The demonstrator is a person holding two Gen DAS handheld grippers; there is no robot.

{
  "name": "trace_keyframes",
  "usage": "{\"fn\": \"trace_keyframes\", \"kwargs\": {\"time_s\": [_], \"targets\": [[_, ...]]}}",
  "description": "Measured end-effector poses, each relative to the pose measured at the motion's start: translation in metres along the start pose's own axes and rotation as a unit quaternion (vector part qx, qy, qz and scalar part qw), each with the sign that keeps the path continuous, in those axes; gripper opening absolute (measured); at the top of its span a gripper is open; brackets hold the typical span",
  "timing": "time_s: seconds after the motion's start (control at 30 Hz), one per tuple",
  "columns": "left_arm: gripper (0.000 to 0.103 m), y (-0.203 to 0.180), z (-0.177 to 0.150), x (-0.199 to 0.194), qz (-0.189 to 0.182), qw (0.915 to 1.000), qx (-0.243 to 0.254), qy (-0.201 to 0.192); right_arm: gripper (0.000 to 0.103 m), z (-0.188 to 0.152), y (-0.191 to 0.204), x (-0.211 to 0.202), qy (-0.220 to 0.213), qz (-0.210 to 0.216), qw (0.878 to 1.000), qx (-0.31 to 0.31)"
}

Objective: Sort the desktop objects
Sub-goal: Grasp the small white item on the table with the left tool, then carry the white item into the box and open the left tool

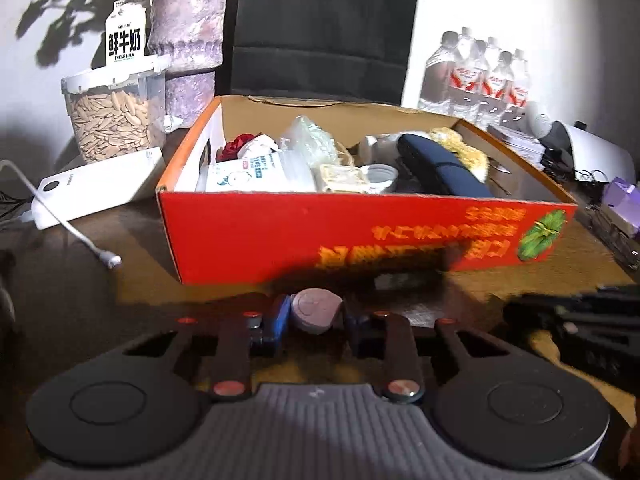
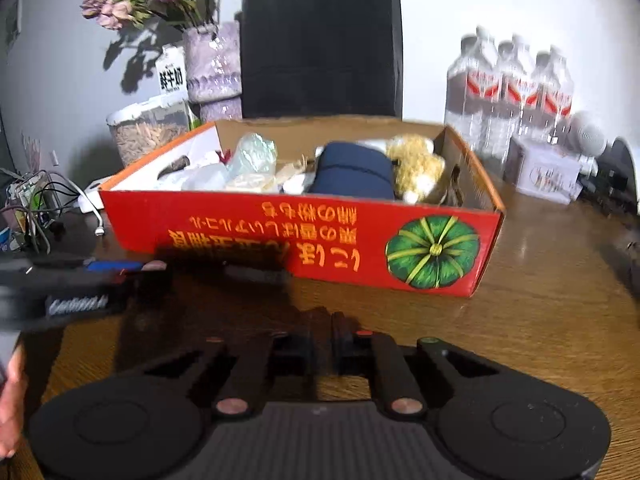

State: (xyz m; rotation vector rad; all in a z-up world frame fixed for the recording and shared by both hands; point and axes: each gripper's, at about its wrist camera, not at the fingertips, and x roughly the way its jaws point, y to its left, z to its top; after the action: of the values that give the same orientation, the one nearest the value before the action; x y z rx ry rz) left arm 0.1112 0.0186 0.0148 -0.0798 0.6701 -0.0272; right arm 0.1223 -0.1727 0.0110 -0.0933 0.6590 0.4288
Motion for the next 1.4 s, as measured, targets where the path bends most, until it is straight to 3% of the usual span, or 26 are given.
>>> {"fn": "trace_keyframes", "kwargs": {"time_s": [0.2, 0.43, 0.63, 0.8, 1.0, 1.2, 1.3, 1.4], "targets": [[0.029, -0.022, -0.026, -0.061, -0.018, 0.9993, 0.025, -0.022, 0.005, -0.009, 0.011, -0.041, -0.025, 0.001, 1.000, -0.018], [0.029, -0.038, -0.059, -0.128, -0.034, 0.9978, 0.041, -0.040, 0.005, -0.046, 0.021, -0.113, -0.053, -0.011, 0.998, -0.018], [0.029, -0.040, -0.079, -0.168, -0.046, 0.9972, 0.039, -0.045, 0.005, -0.073, 0.016, -0.169, -0.071, -0.020, 0.997, 0.029], [0.029, -0.043, -0.077, -0.190, -0.057, 0.9953, 0.047, -0.063, 0.005, -0.074, 0.012, -0.198, -0.088, -0.024, 0.996, 0.024], [0.029, -0.037, -0.049, -0.194, -0.065, 0.9920, 0.043, -0.099, 0.005, -0.039, 0.003, -0.191, -0.104, -0.029, 0.994, -0.001], [0.029, -0.022, 0.027, -0.166, -0.070, 0.9864, 0.061, -0.136, 0.005, 0.039, -0.009, -0.158, -0.127, 0.003, 0.991, -0.026], [0.029, -0.005, 0.077, -0.125, -0.091, 0.9892, 0.047, -0.105, 0.005, 0.081, -0.018, -0.113, -0.093, 0.022, 0.995, -0.023], [0.029, 0.010, 0.112, -0.068, -0.132, 0.9901, 0.035, -0.035, 0.005, 0.113, -0.032, -0.054, -0.030, 0.070, 0.997, -0.010]]}}
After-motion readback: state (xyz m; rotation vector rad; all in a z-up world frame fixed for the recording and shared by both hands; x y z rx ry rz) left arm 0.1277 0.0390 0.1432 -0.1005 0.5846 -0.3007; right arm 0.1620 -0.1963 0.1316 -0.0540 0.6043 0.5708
